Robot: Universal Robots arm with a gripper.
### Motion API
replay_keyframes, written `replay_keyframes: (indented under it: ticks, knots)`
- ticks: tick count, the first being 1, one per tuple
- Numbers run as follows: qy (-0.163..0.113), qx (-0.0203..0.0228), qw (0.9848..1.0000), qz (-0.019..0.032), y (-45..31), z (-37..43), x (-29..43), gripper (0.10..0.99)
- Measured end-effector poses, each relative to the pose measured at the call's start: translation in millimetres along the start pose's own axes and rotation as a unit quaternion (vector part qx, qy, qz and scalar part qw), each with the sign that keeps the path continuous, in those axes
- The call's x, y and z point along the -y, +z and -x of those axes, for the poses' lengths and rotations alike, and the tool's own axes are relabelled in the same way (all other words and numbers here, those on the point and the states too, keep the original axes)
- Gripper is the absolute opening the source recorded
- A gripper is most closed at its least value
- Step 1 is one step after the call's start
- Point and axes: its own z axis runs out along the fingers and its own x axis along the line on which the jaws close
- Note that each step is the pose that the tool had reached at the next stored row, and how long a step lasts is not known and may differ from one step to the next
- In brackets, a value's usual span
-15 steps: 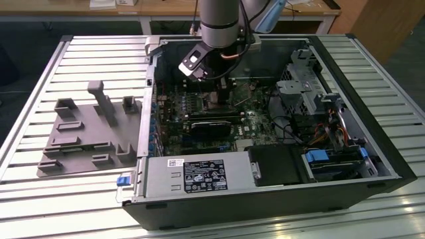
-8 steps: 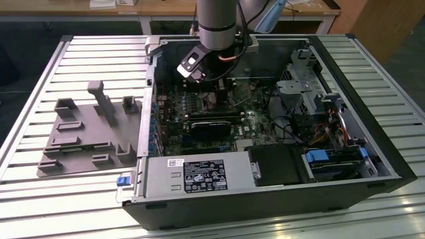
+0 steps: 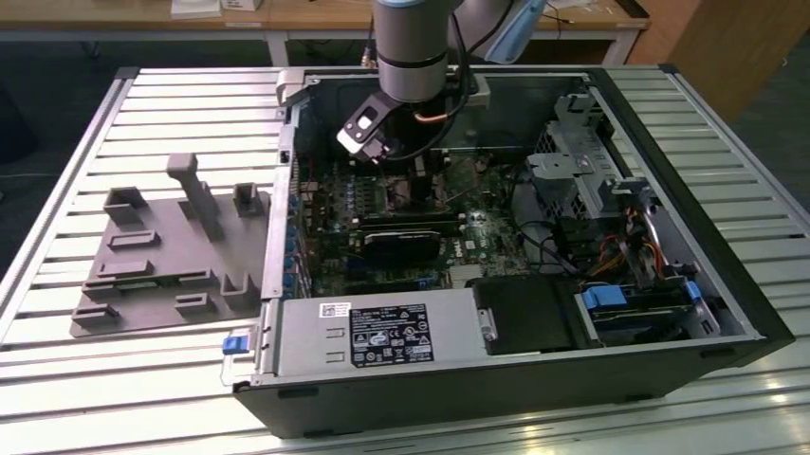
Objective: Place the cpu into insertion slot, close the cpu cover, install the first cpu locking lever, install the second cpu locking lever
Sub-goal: 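Place the cpu into insertion slot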
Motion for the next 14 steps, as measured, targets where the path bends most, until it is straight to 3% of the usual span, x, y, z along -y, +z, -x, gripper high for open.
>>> replay_keyframes:
  ticks: [14]
  knots:
    - [0.000,0.0000,1.0000,0.0000,2.9,-1.6,0.4,0.537]
